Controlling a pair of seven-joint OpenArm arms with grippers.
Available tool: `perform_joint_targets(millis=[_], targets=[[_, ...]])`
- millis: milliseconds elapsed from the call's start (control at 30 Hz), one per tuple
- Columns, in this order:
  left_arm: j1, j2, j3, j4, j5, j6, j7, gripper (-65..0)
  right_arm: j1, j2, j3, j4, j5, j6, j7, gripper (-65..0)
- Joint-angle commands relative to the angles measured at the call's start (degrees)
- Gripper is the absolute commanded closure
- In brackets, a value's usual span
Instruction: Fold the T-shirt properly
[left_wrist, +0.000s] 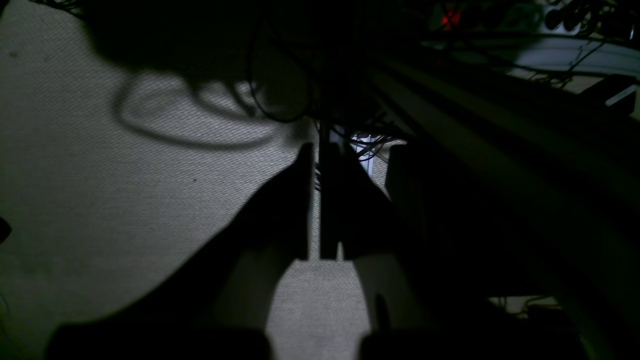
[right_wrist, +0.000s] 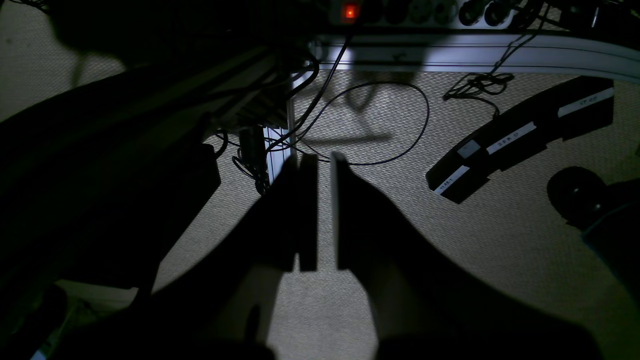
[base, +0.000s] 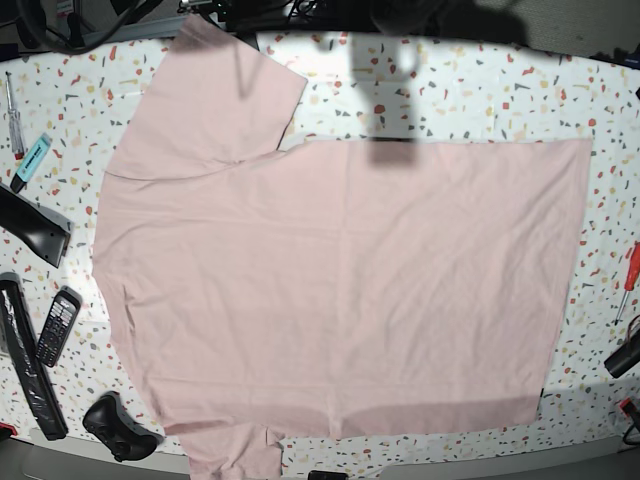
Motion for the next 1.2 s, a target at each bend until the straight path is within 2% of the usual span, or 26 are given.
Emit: perform_joint_targets(millis=[0, 1167], targets=[[0.2, 0.2, -0.1, 0.1, 0.2, -0.2, -0.3, -2.7, -0.3, 0.2, 0.2, 0.4, 0.3, 0.5, 0.6, -4.7], [2.1, 0.2, -0.1, 1.6, 0.2, -0.2, -0.1, -2.7, -0.6, 0.3, 0.2, 0.4, 0.3, 0.5, 0.5, -4.7]])
